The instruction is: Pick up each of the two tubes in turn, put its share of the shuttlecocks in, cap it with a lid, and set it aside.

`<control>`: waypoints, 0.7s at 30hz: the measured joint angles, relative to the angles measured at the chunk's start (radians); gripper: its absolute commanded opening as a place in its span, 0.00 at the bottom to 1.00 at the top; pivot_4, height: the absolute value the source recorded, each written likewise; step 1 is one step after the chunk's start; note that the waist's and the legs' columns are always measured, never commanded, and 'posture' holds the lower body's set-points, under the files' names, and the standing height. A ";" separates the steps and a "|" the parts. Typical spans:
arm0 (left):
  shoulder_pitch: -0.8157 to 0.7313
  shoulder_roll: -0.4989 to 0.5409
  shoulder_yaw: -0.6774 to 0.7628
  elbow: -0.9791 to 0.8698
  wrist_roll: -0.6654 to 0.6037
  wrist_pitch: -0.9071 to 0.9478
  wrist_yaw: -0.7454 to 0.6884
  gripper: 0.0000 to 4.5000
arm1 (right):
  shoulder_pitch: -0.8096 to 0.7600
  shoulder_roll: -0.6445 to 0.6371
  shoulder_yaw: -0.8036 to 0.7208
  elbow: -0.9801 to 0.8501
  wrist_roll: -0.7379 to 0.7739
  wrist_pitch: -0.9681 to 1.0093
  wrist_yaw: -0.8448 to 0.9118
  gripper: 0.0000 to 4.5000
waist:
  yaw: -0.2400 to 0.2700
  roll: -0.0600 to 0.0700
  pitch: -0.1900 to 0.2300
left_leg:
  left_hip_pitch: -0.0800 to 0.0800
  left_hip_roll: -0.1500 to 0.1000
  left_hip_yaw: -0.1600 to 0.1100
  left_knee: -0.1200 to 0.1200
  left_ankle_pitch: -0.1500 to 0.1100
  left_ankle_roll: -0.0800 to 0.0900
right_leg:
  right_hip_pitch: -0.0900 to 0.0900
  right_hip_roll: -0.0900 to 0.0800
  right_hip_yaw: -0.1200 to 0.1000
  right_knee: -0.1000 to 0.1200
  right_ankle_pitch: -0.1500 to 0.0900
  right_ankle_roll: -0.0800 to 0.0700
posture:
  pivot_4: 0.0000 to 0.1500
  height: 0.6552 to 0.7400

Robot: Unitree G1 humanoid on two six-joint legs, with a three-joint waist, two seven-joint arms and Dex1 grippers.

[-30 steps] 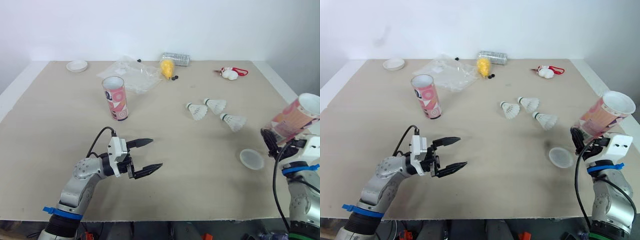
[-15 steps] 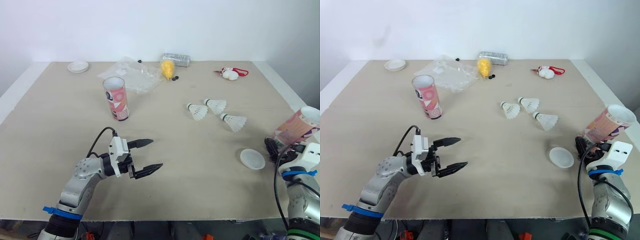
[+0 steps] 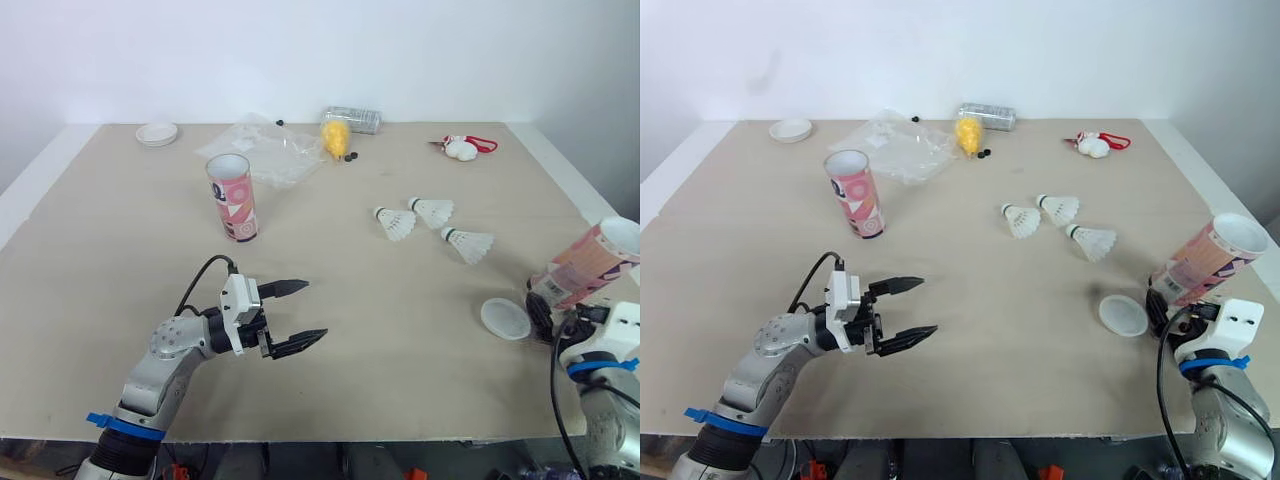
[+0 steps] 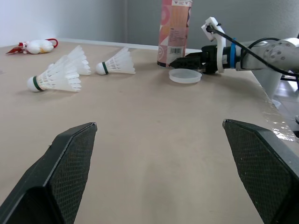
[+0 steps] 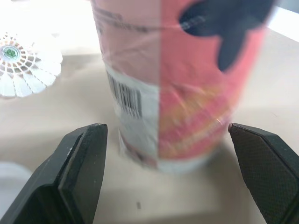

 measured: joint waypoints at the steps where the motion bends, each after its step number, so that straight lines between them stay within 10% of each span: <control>1: 0.000 0.001 0.000 0.000 0.001 0.000 0.000 1.00 | 0.002 0.000 0.000 -0.007 0.001 0.003 -0.001 0.98 | 0.000 0.000 0.000 | 0.000 0.000 0.000 0.000 0.000 0.000 | 0.000 0.000 0.000 0.000 0.000 0.000 | 1.00 1.00; 13: -0.016 0.005 -0.007 0.045 0.007 -0.004 -0.023 1.00 | 0.256 0.000 -0.024 -0.370 0.106 0.111 0.053 0.98 | 0.000 0.001 -0.001 | 0.000 0.000 0.000 0.000 0.000 0.000 | -0.001 -0.001 0.000 0.000 -0.001 0.000 | 1.00 1.00; 21: -0.025 -0.003 0.018 0.062 0.041 -0.001 0.074 1.00 | 0.400 -0.131 0.074 -0.535 0.098 -0.030 0.436 0.98 | -0.005 -0.001 0.000 | 0.001 0.001 0.001 0.001 0.000 -0.001 | -0.001 -0.001 0.000 0.000 0.001 -0.001 | 1.00 1.00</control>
